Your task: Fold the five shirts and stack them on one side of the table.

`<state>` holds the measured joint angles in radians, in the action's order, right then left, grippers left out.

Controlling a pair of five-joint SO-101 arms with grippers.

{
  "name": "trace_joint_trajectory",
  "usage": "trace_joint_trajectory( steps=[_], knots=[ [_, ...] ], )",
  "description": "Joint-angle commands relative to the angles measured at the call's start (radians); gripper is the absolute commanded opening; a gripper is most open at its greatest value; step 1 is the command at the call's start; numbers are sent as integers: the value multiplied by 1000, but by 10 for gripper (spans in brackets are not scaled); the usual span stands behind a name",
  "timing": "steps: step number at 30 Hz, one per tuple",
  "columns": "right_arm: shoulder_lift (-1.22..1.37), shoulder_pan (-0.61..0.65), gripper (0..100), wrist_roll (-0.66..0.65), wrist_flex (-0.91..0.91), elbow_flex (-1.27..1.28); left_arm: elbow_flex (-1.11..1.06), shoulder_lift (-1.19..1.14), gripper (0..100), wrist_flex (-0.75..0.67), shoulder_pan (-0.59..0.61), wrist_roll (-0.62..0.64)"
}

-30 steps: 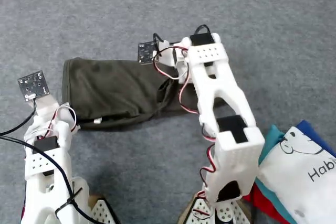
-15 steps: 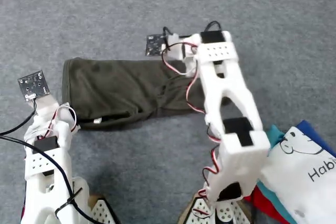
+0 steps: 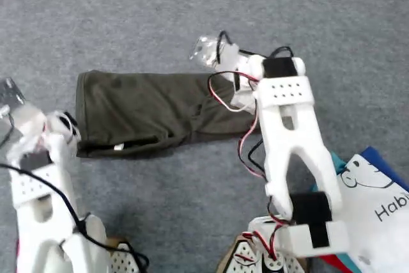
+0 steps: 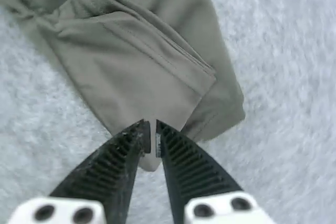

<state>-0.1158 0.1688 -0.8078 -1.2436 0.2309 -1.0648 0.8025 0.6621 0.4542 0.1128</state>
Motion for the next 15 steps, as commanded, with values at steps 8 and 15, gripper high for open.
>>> trace_joint_trajectory(
  steps=[8,15],
  knots=[
    [-16,-150,12,210,94,18,793,-650,171,414,-57,-133],
    [91,-213,12,321,241,47,1194,-998,176,704,-61,-284]
  ],
)
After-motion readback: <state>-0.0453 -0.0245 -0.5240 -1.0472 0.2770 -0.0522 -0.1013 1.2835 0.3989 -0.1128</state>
